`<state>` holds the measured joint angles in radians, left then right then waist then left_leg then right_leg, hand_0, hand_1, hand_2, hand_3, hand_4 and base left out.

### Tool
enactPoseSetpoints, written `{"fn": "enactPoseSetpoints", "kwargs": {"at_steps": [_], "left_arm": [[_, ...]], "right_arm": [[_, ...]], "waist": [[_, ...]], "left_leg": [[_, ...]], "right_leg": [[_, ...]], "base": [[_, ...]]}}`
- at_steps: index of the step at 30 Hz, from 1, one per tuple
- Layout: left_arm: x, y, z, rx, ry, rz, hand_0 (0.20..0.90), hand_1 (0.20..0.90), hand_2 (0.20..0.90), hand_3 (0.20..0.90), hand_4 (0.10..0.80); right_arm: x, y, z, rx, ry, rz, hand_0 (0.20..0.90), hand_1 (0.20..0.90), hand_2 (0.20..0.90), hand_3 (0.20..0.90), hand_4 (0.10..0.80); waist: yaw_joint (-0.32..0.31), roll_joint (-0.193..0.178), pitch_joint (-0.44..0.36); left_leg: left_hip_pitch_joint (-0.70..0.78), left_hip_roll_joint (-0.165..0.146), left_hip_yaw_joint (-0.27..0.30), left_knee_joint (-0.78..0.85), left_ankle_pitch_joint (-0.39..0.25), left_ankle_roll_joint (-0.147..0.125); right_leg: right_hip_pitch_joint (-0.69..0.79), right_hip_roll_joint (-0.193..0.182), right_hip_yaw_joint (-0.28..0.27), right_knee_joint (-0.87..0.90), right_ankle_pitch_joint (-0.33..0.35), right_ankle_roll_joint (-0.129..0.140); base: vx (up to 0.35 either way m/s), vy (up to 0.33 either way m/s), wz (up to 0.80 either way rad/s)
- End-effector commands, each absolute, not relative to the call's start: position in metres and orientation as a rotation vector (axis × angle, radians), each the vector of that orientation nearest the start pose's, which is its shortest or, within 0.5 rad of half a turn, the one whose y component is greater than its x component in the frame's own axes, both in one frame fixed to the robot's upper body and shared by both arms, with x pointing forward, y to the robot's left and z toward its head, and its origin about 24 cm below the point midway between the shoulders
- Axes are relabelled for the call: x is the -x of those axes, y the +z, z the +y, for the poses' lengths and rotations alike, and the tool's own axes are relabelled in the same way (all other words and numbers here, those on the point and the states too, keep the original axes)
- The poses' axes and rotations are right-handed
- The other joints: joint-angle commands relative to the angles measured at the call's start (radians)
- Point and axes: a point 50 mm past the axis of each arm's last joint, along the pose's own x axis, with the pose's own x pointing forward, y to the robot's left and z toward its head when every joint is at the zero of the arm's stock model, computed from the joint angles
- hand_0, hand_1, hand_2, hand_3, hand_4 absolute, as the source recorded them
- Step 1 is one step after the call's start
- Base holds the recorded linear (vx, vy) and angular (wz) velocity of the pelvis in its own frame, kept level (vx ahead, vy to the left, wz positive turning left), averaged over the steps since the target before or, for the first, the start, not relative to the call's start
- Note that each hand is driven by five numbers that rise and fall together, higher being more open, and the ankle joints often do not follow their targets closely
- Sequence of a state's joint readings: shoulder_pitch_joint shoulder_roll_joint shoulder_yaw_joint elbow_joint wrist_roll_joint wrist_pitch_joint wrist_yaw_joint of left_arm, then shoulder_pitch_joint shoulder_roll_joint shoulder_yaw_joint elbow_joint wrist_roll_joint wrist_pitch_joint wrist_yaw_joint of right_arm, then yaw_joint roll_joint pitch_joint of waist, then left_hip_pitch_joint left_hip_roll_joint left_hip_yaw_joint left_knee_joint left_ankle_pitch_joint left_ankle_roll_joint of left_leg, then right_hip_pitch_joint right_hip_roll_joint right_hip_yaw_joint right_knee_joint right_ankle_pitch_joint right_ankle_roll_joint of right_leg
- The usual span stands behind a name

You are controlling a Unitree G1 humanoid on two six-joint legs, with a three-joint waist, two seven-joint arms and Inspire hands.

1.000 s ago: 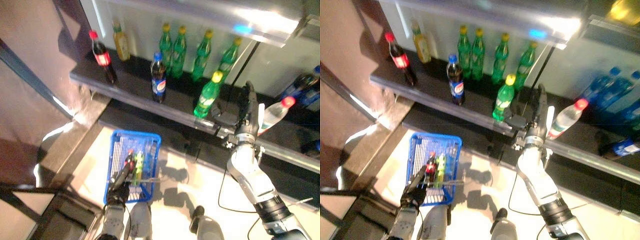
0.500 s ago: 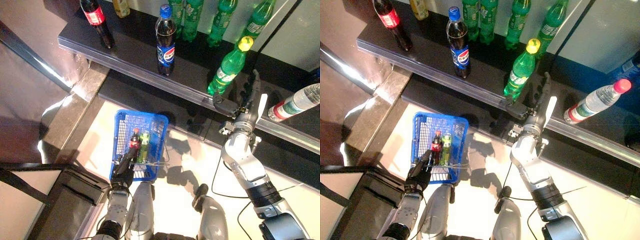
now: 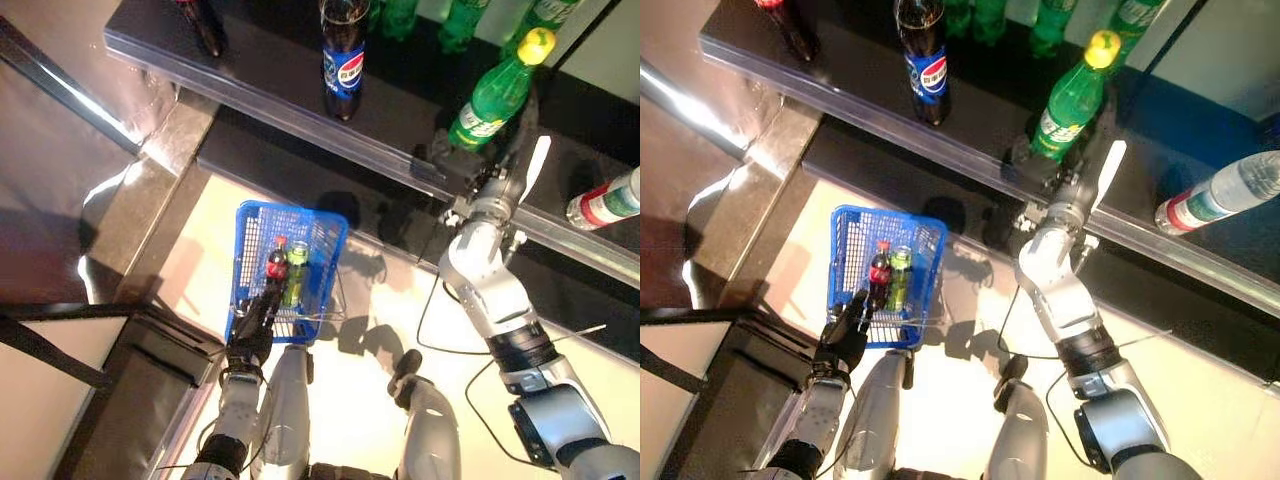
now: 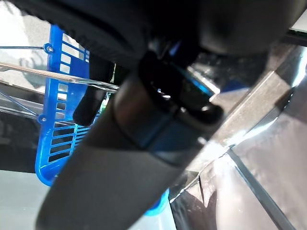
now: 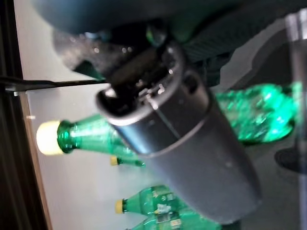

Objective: Pick up the drink and place into the basket.

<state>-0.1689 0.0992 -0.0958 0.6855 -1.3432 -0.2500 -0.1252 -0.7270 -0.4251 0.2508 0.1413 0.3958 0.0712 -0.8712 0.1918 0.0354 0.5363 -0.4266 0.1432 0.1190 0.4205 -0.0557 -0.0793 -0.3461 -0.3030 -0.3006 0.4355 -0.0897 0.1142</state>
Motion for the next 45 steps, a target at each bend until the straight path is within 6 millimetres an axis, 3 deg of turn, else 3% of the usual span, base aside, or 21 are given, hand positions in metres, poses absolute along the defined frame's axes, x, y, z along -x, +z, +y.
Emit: {"fn": "enactPoseSetpoints", "kwargs": {"at_steps": [1, 4, 5, 6, 7, 8, 9, 10, 17, 28, 34, 45], "left_arm": [[-0.238, -0.045, 0.204, 0.999, 0.258, 0.099, 0.300, 0.300, 0.300, 0.200, 0.100], [-0.240, -0.042, 0.204, 0.995, 0.248, 0.091, 0.300, 0.300, 0.300, 0.200, 0.100], [-0.240, -0.041, 0.204, 0.995, 0.247, 0.090, 0.300, 0.300, 0.300, 0.200, 0.100], [-0.240, -0.041, 0.205, 0.991, 0.245, 0.088, 0.300, 0.300, 0.300, 0.200, 0.100], [-0.240, -0.040, 0.206, 0.989, 0.246, 0.087, 0.300, 0.300, 0.300, 0.200, 0.100], [-0.238, -0.042, 0.207, 0.986, 0.253, 0.094, 0.300, 0.300, 0.300, 0.200, 0.100], [-0.238, -0.042, 0.208, 0.987, 0.255, 0.092, 0.300, 0.300, 0.300, 0.200, 0.100], [-0.238, -0.041, 0.209, 0.988, 0.257, 0.090, 0.300, 0.300, 0.300, 0.200, 0.100], [-0.240, -0.038, 0.214, 0.980, 0.253, 0.082, 0.300, 0.300, 0.300, 0.200, 0.100], [-0.240, -0.031, 0.221, 0.995, 0.257, 0.006, 0.300, 0.300, 0.300, 0.200, 0.100], [-0.243, -0.011, 0.222, 1.029, 0.202, -0.142, 0.300, 0.300, 0.300, 0.200, 0.100], [-0.244, 0.042, 0.214, 1.016, -0.042, -0.344, 0.300, 0.300, 0.300, 0.200, 0.100]], "right_arm": [[-0.336, 0.283, -0.177, -0.120, -0.560, -0.673, 0.900, 0.900, 0.900, 0.900, 0.800], [-0.338, 0.290, -0.181, -0.143, -0.584, -0.682, 0.900, 0.900, 0.900, 0.900, 0.800], [-0.338, 0.291, -0.182, -0.155, -0.595, -0.688, 0.851, 0.851, 0.851, 0.842, 0.742], [-0.338, 0.293, -0.185, -0.165, -0.607, -0.692, 0.634, 0.634, 0.634, 0.590, 0.490], [-0.338, 0.294, -0.186, -0.171, -0.615, -0.695, 0.484, 0.484, 0.484, 0.414, 0.314], [-0.339, 0.294, -0.188, -0.175, -0.626, -0.690, 0.404, 0.404, 0.404, 0.321, 0.221], [-0.340, 0.295, -0.189, -0.177, -0.632, -0.693, 0.404, 0.404, 0.404, 0.321, 0.221], [-0.340, 0.296, -0.190, -0.177, -0.636, -0.694, 0.300, 0.300, 0.300, 0.200, 0.100], [-0.343, 0.308, -0.202, -0.182, -0.676, -0.707, 0.300, 0.300, 0.300, 0.200, 0.100], [-0.334, 0.303, -0.209, -0.204, -0.666, -0.740, 0.300, 0.300, 0.300, 0.200, 0.100], [-0.315, 0.303, -0.187, -0.129, -0.488, -0.831, 0.300, 0.300, 0.300, 0.200, 0.100], [-0.279, 0.279, -0.140, -0.097, -0.056, -0.842, 0.300, 0.300, 0.300, 0.200, 0.100]], "waist": [[0.035, 0.003, -0.016], [0.043, -0.001, -0.016], [0.046, -0.001, -0.016], [0.049, -0.004, -0.016], [0.051, -0.006, -0.016], [0.054, -0.011, -0.016], [0.056, -0.013, -0.016], [0.058, -0.014, -0.016], [0.065, -0.021, -0.016], [0.053, -0.020, -0.016], [0.033, -0.006, -0.016], [-0.003, 0.017, -0.065]], "left_leg": [[-0.068, -0.043, -0.078, 0.017, 0.031, -0.007], [-0.085, -0.046, -0.077, 0.022, 0.028, -0.001], [-0.090, -0.047, -0.077, 0.024, 0.026, 0.001], [-0.094, -0.048, -0.079, 0.027, 0.022, 0.002], [-0.096, -0.049, -0.080, 0.030, 0.019, 0.004], [-0.083, -0.051, -0.085, 0.042, -0.008, -0.002], [-0.088, -0.051, -0.086, 0.045, -0.011, 0.000], [-0.089, -0.051, -0.086, 0.049, -0.015, 0.001], [-0.084, -0.052, -0.083, 0.041, -0.016, 0.008], [-0.021, -0.050, -0.078, 0.027, -0.019, 0.011], [0.052, -0.046, -0.079, -0.008, 0.016, 0.009], [0.233, -0.040, -0.064, -0.099, 0.039, -0.013]], "right_leg": [[0.062, -0.052, -0.020, 0.031, -0.023, 0.016], [0.043, -0.051, -0.026, 0.040, -0.022, 0.013], [0.039, -0.051, -0.028, 0.041, -0.022, 0.012], [0.034, -0.050, -0.030, 0.046, -0.023, 0.011], [0.031, -0.049, -0.031, 0.050, -0.023, 0.010], [0.043, -0.048, -0.024, 0.058, -0.043, 0.019], [0.040, -0.047, -0.026, 0.061, -0.044, 0.018], [0.038, -0.047, -0.026, 0.064, -0.046, 0.018], [0.030, -0.043, -0.028, 0.068, -0.045, 0.016], [0.058, -0.036, -0.031, 0.109, -0.079, 0.004], [0.096, -0.029, -0.037, 0.135, -0.095, -0.017], [0.206, -0.018, -0.033, 0.167, -0.137, -0.045]], "base": [[-0.004, 0.031, 0.06], [-0.006, 0.014, 0.09], [-0.006, -0.002, 0.08], [-0.003, -0.005, 0.04], [0.064, -0.034, 0.03], [0.056, -0.040, 0.05], [0.052, -0.040, 0.07], [-0.015, -0.014, 0.08], [0.001, 0.000, 0.02], [-0.038, -0.033, 0.00], [-0.080, -0.018, -0.02], [0.001, 0.000, 0.01]]}}
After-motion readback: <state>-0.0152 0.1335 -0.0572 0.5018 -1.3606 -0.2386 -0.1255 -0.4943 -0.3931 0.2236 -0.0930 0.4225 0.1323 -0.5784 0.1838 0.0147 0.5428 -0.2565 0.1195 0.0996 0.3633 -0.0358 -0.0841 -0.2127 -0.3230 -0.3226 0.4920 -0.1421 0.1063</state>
